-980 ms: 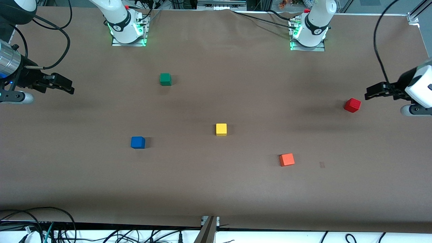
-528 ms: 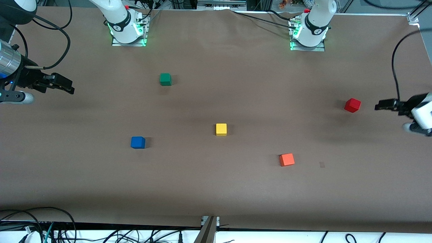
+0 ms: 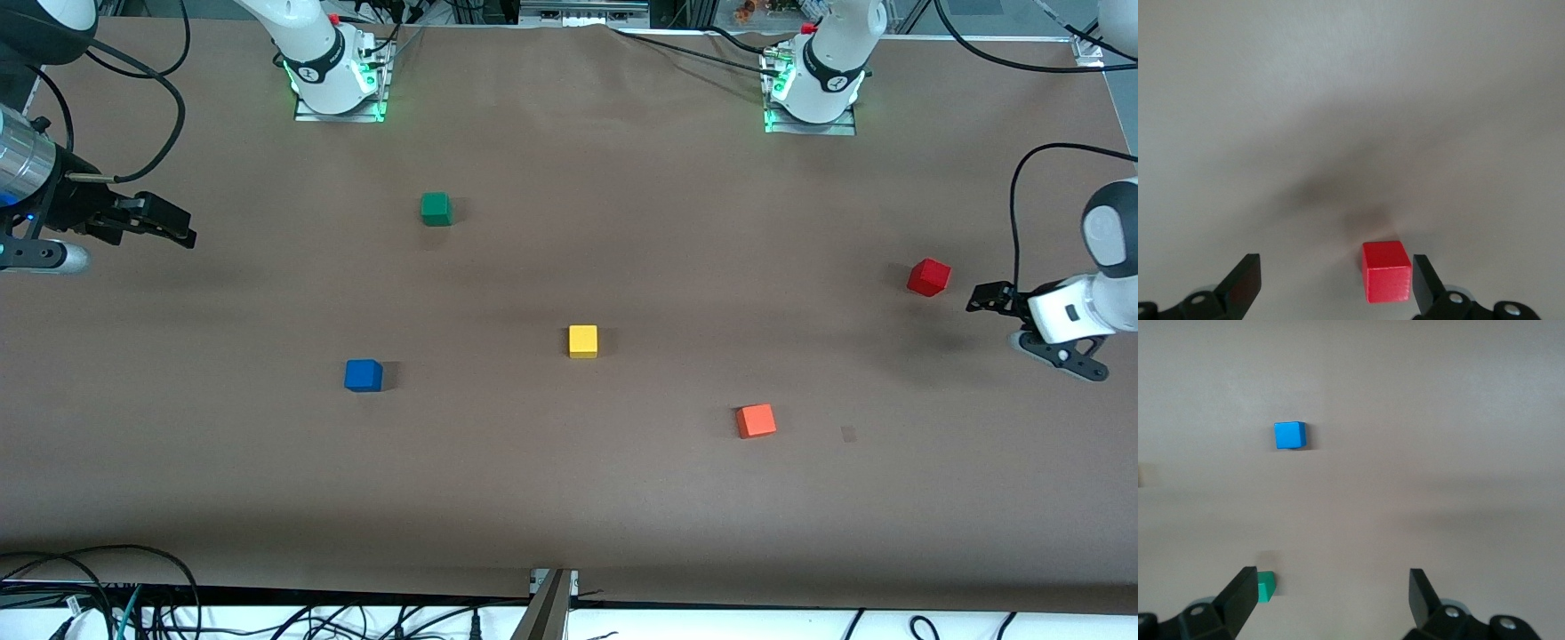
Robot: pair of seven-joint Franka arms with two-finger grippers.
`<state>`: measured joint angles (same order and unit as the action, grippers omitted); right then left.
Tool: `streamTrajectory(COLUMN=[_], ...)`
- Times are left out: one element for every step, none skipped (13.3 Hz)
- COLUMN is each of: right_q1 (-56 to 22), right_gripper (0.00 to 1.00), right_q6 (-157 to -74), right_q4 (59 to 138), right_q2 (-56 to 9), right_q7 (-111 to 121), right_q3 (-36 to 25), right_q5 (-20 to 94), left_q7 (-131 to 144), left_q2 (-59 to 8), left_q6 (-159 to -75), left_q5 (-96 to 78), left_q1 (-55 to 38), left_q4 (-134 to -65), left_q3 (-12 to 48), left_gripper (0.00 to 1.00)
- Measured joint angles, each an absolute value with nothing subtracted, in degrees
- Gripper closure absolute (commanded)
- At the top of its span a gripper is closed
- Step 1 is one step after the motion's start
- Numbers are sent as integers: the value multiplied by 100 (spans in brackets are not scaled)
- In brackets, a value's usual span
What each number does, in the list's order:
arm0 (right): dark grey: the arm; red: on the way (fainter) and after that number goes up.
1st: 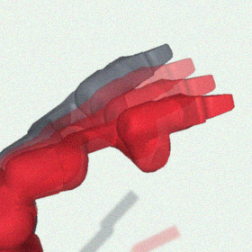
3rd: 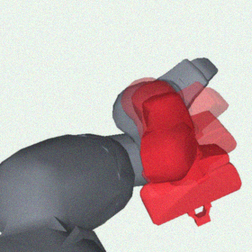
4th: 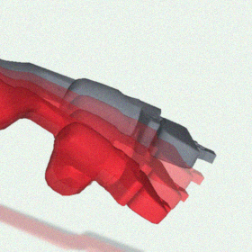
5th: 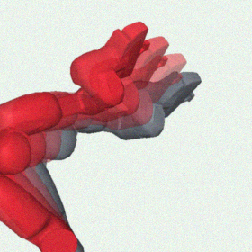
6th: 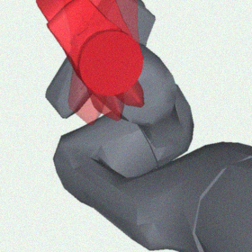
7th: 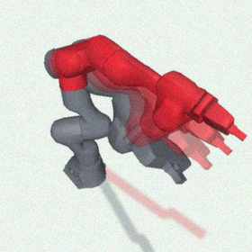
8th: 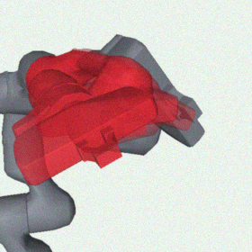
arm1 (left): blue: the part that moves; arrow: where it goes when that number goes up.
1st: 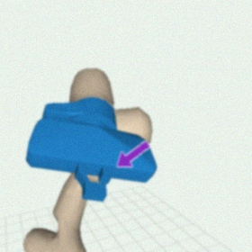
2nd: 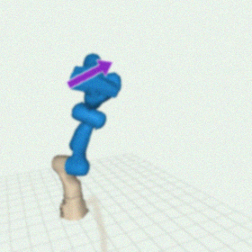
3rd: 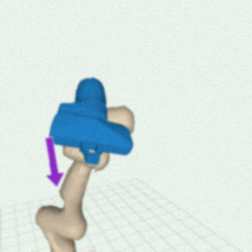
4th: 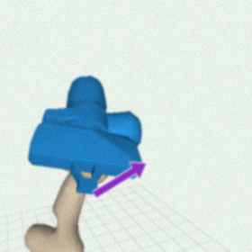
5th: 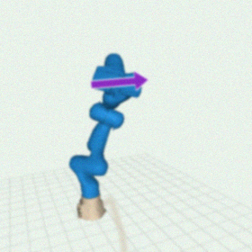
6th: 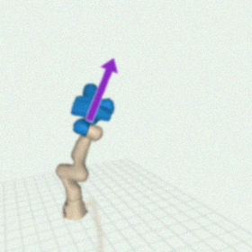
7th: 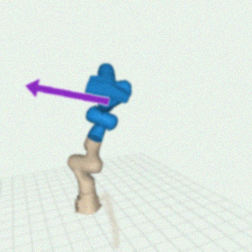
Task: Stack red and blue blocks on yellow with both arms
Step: 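Lower the left gripper onto the red cube and close it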
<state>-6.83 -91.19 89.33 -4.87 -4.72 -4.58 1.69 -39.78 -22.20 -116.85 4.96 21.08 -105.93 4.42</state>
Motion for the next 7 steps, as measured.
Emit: streamTrajectory(right_q1=[-683,-682,-683,-682,-682,-682,-682], right_gripper=[0,0,0,0,0,0,0], right_q6=[-9119,-9119,-9119,-9119,-9119,-9119,-9119], right_q4=[8934,8933,8933,8933,8934,8933,8933], right_q2=[-487,-487,-487,-487,-487,-487,-487], right_q7=[-472,-472,-472,-472,-472,-472,-472], right_q3=[-458,-458,-458,-458,-458,-458,-458], right_q5=[169,169,169,169,169,169,169], left_q7=[-4075,-4205,-4299,-4342,-4377,-4404,-4414], left_q2=[-2207,-2181,-2139,-2090,-2041,-1995,-1944], left_q6=[-12019,-12389,-12682,-12855,-12968,-13118,-13353], left_q5=[497,497,497,497,497,497,497], left_q1=[2159,2204,2246,2292,2340,2386,2432], left_q4=[-10870,-11150,-11402,-11613,-11795,-11972,-12181], left_q3=[444,448,449,450,453,457,457], left_gripper=[0,0,0,0,0,0,0])
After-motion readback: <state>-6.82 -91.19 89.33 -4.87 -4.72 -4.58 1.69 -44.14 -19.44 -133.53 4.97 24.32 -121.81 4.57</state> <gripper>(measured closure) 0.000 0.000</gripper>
